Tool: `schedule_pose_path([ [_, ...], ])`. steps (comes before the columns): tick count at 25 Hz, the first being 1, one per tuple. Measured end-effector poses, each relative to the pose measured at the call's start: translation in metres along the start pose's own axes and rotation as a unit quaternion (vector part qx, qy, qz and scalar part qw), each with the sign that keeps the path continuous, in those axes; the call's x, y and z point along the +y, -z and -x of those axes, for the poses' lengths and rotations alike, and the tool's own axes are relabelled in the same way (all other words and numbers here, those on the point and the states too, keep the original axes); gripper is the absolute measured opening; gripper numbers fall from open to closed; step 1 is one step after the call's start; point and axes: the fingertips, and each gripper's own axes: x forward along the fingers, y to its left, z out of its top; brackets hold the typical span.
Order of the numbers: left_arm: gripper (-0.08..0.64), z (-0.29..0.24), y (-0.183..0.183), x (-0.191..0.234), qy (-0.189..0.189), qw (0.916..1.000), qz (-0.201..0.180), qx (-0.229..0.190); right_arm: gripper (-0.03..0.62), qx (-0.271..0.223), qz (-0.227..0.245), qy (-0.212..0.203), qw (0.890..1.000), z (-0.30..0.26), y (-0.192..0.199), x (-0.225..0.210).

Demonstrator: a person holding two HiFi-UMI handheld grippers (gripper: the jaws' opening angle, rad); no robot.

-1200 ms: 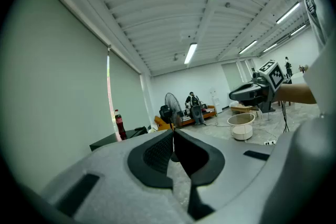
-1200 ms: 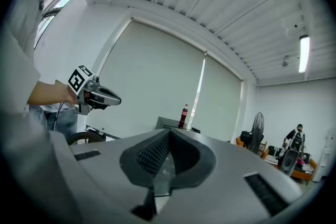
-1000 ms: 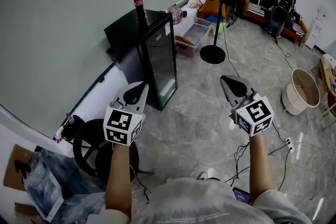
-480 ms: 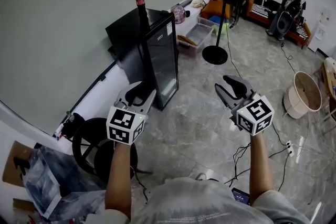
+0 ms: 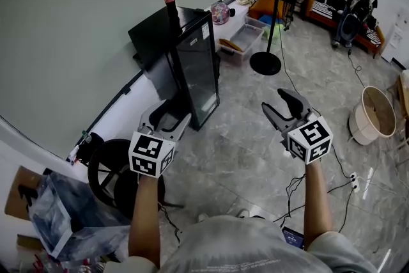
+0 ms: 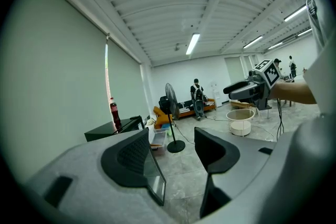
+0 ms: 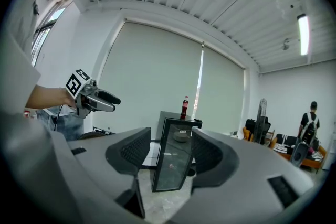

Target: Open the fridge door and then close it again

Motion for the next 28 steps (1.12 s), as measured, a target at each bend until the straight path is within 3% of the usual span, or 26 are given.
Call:
schedule_pose_path([
  [13,0.246,-0.038,0.008,-0.065,-0.02,0.9992,0.024,0.024,0.232,0.018,0.009,-0.009,1.0,0.044,0.04,-0.058],
  [16,0.247,-0.05,0.01,-0.081,-0.012,0.9991,0.025,0.033,0.232,-0.002,-0.008,-0.021,1.0,0.053,0.044,-0.068],
  [21,0.247,-0.075,0.007,-0.08,-0.014,0.999,0.031,0.031,0.232,-0.03,-0.009,-0.028,0.999,0.052,0.044,-0.087],
  [28,0.245,-0.134,0.028,-0.073,-0.003,0.9976,0.053,0.045,0.21,-0.002,0.003,-0.04,0.999,0.017,0.068,-0.119],
])
